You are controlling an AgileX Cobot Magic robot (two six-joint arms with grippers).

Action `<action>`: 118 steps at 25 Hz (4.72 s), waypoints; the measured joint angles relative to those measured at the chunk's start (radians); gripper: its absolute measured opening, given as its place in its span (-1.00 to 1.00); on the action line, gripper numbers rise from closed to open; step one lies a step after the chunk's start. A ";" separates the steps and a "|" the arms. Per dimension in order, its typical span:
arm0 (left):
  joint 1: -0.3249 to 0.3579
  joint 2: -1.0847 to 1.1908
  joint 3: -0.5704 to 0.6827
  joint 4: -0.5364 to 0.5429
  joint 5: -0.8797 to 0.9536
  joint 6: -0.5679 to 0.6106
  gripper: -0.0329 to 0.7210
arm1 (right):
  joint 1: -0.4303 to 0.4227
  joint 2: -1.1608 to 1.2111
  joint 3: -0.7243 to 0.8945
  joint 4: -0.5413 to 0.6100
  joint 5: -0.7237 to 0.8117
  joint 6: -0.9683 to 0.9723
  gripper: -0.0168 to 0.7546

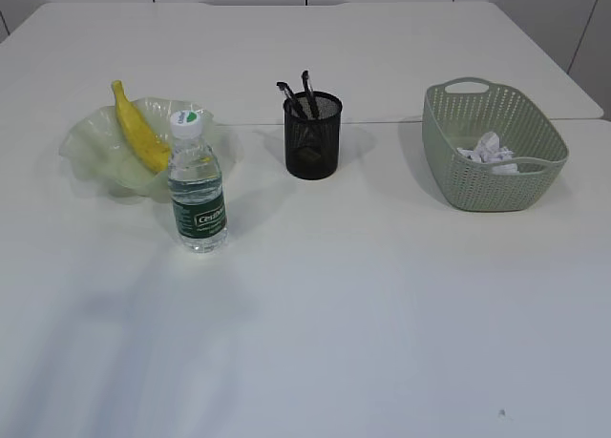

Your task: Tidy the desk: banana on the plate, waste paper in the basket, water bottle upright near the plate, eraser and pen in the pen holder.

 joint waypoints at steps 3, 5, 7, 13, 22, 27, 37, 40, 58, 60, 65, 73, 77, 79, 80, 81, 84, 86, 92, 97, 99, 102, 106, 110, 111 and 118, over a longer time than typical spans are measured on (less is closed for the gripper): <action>0.000 -0.020 0.000 -0.232 0.084 0.138 0.12 | 0.000 0.000 0.000 0.000 0.000 0.000 -0.50; 0.000 -0.040 0.000 -0.436 0.159 0.363 0.12 | 0.000 0.000 0.000 0.000 0.000 0.000 -0.50; 0.000 -0.061 0.000 -0.668 0.235 0.596 0.12 | 0.000 0.000 0.000 0.000 0.000 0.000 -0.50; 0.000 -0.139 0.000 -1.091 0.386 1.129 0.12 | 0.000 0.000 0.000 0.000 -0.002 0.000 -0.50; 0.000 -0.400 0.000 -1.181 0.613 1.210 0.12 | 0.000 0.000 0.000 0.000 -0.003 0.000 -0.52; 0.000 -0.551 -0.006 -1.171 0.759 1.213 0.12 | 0.000 0.000 0.000 0.000 -0.003 0.000 -0.52; 0.000 -0.598 -0.087 -1.142 1.024 1.213 0.12 | 0.000 0.000 0.000 0.000 -0.003 0.000 -0.52; 0.000 -0.598 -0.087 -1.173 1.060 1.213 0.12 | 0.000 0.000 0.000 0.000 -0.003 0.000 -0.52; 0.000 -0.602 -0.079 -1.249 1.034 1.217 0.12 | 0.000 0.000 0.001 0.000 -0.003 0.000 -0.52; 0.000 -0.602 -0.071 -1.251 1.030 1.217 0.12 | 0.000 0.000 0.001 0.000 -0.003 0.000 -0.52; 0.000 -0.602 -0.071 -1.251 1.028 1.217 0.12 | 0.000 0.000 0.001 0.000 -0.003 0.000 -0.52; 0.000 -0.602 -0.071 -1.259 1.072 1.217 0.12 | 0.000 0.000 0.001 -0.038 -0.003 0.000 -0.52; 0.000 -0.602 -0.071 -1.257 1.097 1.217 0.12 | 0.000 0.000 0.001 -0.044 -0.003 0.000 -0.52; 0.000 -0.602 -0.070 -1.254 1.099 1.225 0.12 | 0.000 0.000 0.001 -0.044 -0.003 0.000 -0.52; 0.000 -0.602 -0.070 -1.251 1.102 1.225 0.12 | 0.000 0.000 0.001 -0.044 -0.003 0.000 -0.52; 0.000 -0.602 -0.066 -1.249 1.104 1.225 0.12 | 0.000 0.000 0.001 -0.044 -0.003 0.000 -0.52; 0.000 -0.602 -0.055 -1.241 1.116 1.232 0.12 | 0.000 0.000 0.001 -0.044 -0.003 0.000 -0.52; 0.000 -0.602 -0.054 -1.237 1.127 1.232 0.12 | 0.000 0.000 0.001 -0.044 -0.003 0.000 -0.52; 0.000 -0.602 -0.049 -1.228 1.138 1.232 0.12 | 0.000 0.000 0.001 -0.044 -0.003 0.000 -0.52; 0.000 -0.602 -0.046 -1.226 1.138 1.232 0.12 | 0.000 0.000 0.001 -0.044 -0.003 0.000 -0.52; 0.000 -0.602 -0.046 -1.226 1.138 1.232 0.12 | 0.000 0.000 0.001 -0.044 -0.003 0.000 -0.52; 0.000 -0.602 -0.046 -1.226 1.138 1.232 0.12 | 0.000 -0.002 0.001 -0.044 -0.005 0.000 -0.52; 0.000 -0.602 -0.046 -1.226 1.138 1.232 0.12 | -0.012 -0.026 0.001 -0.044 -0.005 0.000 -0.52; 0.000 -0.602 -0.046 -1.226 1.138 1.232 0.11 | -0.052 -0.028 0.001 -0.044 -0.005 0.000 -0.52; 0.000 -0.602 -0.046 -1.226 1.138 1.232 0.11 | -0.064 -0.028 0.001 -0.044 -0.005 0.000 -0.52; 0.000 -0.602 -0.046 -1.226 1.138 1.232 0.11 | -0.081 -0.028 0.001 -0.044 -0.005 -0.001 -0.52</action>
